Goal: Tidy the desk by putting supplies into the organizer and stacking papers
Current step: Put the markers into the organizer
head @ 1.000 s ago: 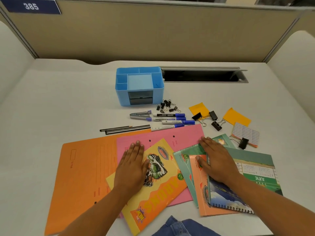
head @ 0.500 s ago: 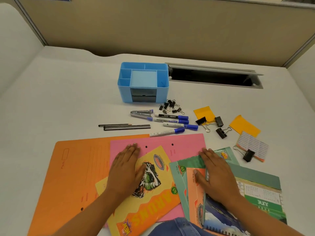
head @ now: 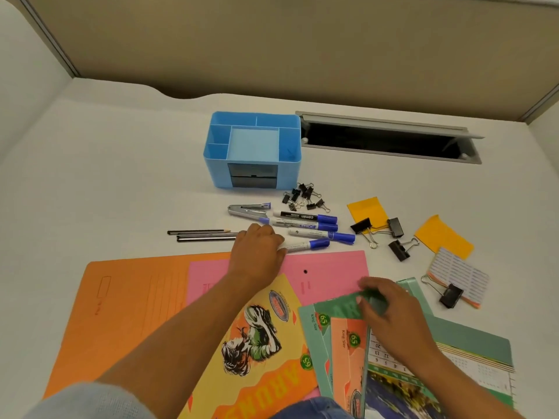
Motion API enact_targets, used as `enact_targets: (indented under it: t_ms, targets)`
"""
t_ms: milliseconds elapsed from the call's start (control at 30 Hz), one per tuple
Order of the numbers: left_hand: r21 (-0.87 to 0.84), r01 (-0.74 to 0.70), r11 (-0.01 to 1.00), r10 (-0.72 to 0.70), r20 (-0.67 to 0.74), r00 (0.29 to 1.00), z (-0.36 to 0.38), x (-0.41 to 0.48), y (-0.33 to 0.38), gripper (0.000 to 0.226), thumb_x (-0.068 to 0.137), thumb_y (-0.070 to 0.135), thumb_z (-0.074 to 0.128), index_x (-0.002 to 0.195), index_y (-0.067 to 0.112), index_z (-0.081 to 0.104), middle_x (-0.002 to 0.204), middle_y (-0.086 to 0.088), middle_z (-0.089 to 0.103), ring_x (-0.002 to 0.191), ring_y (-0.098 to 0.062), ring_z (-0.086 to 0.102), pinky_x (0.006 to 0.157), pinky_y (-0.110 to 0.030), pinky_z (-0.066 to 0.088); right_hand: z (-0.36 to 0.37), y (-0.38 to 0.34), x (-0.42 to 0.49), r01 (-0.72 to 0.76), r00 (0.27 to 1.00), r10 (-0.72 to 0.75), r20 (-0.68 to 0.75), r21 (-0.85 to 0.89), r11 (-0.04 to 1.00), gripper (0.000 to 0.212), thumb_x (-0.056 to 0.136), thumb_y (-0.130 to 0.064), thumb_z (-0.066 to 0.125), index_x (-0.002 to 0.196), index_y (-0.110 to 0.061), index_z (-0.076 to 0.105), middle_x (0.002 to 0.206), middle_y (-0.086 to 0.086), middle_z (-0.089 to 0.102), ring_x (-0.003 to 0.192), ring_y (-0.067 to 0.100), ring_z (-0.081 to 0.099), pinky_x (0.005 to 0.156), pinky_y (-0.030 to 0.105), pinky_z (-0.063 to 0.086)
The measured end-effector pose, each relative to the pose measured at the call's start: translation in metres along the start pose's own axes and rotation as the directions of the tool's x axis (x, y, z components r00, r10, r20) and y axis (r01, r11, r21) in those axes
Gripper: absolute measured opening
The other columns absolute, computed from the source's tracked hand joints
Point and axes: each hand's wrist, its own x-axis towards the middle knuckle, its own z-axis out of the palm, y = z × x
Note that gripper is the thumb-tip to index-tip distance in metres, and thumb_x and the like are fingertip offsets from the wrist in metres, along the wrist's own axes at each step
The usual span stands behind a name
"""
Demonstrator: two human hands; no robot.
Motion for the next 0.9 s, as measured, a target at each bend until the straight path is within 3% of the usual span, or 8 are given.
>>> enact_targets:
  t_ms: [167,267,400,500,567,733,900]
  targets:
    - [-0.051,-0.024,0.998,0.025,0.023,0.999,0.002,0.009,0.001,0.031,0.1,0.035,0.048,0.126,0.024,0.059,0.128,0.001,0.054,0.129,-0.021,0.037,0.105,-0.037,0.032,-0.006,-0.017,0.022,-0.045,0.999,0.046,-0.012,0.083,0.996,0.019,0.09,-0.024,0.065,0.109,-0.03,0.066,0.11,-0.016,0.06,0.086,-0.004,0.059,0.069,0.013,0.048]
    - [-0.056,-0.045,0.997,0.045,0.015,0.999,0.003,0.009,0.0,0.028,0.099,0.032,0.05,0.124,0.022,0.057,0.126,0.0,0.053,0.128,-0.022,0.036,0.104,-0.036,0.032,-0.005,-0.025,0.036,-0.072,0.997,0.076,-0.021,0.15,0.986,0.019,0.09,-0.024,0.066,0.108,-0.029,0.066,0.106,-0.016,0.063,0.096,0.003,0.061,0.074,0.02,0.051]
    - [-0.107,-0.065,0.992,0.06,-0.047,0.997,0.003,0.004,-0.003,0.028,0.099,0.031,0.051,0.125,0.022,0.056,0.121,0.001,0.053,0.117,-0.021,0.039,0.097,-0.033,0.033,-0.005,-0.035,0.054,-0.091,0.994,0.102,-0.027,0.256,0.962,0.023,0.089,-0.02,0.068,0.111,-0.025,0.066,0.103,-0.016,0.065,0.095,0.002,0.062,0.068,0.008,0.047]
    - [-0.212,-0.108,0.971,0.078,-0.144,0.986,-0.009,-0.002,0.001,0.024,0.097,0.032,0.053,0.119,0.023,0.06,0.112,0.004,0.053,0.107,-0.018,0.041,0.088,-0.029,0.032,-0.008,-0.046,0.065,-0.087,0.996,0.08,0.035,0.364,0.927,0.037,0.087,-0.02,0.07,0.122,-0.027,0.061,0.11,-0.015,0.066,0.092,0.006,0.066,0.076,0.019,0.052]
    - [-0.25,-0.152,0.956,0.099,-0.21,0.973,-0.019,-0.006,0.006,0.022,0.097,0.03,0.054,0.117,0.022,0.061,0.108,0.003,0.052,0.101,-0.016,0.041,0.083,-0.027,0.03,-0.013,-0.059,0.07,-0.071,0.997,0.044,0.068,0.474,0.877,0.038,0.086,-0.018,0.071,0.122,-0.025,0.062,0.104,-0.008,0.07,0.086,0.012,0.07,0.071,0.025,0.056]
    - [-0.345,-0.262,0.901,0.118,-0.386,0.915,-0.036,-0.009,0.012,0.023,0.094,0.033,0.052,0.106,0.018,0.063,0.098,0.002,0.055,0.093,-0.015,0.043,0.079,-0.028,0.034,-0.035,-0.094,0.079,0.059,0.997,-0.076,0.009,0.552,0.832,0.024,0.085,-0.003,0.069,0.097,-0.024,0.069,0.078,0.004,0.073,0.069,0.015,0.068,0.061,0.02,0.054]
    - [-0.397,-0.271,0.877,0.058,-0.474,0.879,-0.049,-0.004,0.015,0.028,0.095,0.037,0.046,0.106,0.018,0.063,0.098,0.004,0.056,0.092,-0.012,0.045,0.078,-0.024,0.032,-0.062,-0.129,0.091,0.253,0.961,-0.277,-0.018,0.469,0.846,0.025,0.082,-0.004,0.072,0.098,-0.024,0.07,0.093,-0.003,0.072,0.08,0.014,0.069,0.07,0.019,0.056]
